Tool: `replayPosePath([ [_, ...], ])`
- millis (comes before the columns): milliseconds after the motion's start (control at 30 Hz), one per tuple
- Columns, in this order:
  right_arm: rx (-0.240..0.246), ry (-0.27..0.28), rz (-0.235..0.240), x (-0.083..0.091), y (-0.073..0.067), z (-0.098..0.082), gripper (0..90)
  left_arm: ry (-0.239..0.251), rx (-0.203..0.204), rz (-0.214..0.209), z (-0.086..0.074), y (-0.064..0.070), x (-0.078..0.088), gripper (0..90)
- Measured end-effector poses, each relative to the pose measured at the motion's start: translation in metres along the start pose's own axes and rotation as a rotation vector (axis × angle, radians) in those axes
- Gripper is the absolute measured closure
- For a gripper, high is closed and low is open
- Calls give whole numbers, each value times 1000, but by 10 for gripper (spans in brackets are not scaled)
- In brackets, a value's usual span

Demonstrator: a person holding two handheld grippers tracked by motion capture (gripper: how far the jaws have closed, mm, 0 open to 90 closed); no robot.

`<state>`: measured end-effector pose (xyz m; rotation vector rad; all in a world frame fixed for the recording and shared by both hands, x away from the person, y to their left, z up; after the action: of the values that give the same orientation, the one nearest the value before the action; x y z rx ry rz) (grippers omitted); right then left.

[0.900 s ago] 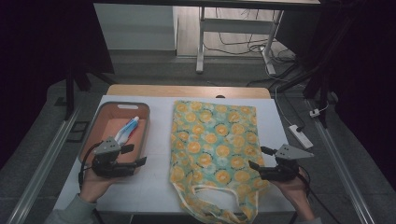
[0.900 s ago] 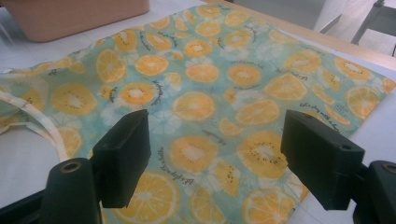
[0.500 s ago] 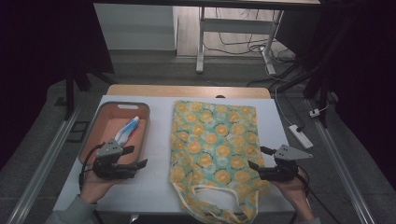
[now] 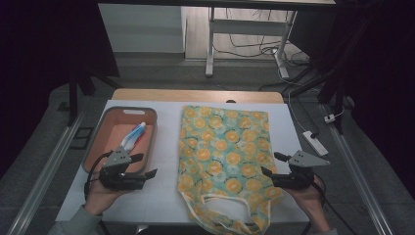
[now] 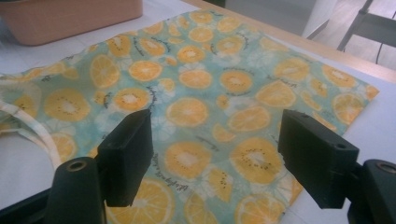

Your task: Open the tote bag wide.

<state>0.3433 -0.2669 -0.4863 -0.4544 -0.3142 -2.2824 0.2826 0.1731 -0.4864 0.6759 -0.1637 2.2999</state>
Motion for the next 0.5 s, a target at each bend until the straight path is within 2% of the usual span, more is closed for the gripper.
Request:
replayPosePath([
  [267, 2, -15, 26, -7, -2, -2, 276, -16, -55, -57, 10, 22, -14, 262],
  [400, 5, -18, 41, -9, -6, -2, 278, -31, -64, -90, 14, 32, -24, 262],
  [500, 13, -20, 50, -10, -10, -1, 279, -44, -88, -114, 20, 42, -33, 261],
])
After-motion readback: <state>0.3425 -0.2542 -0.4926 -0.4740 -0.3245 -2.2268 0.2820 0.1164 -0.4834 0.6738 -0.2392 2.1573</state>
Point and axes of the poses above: each handheld gripper's, and its own axes: x roughly backward along the jaws, z roughly out of its top, y roughly to its right, the point moved 6 cm from there along -x, roughly forward along the jaws, and after that the axes turned 4 degrees about y, right-handed, at the moved point
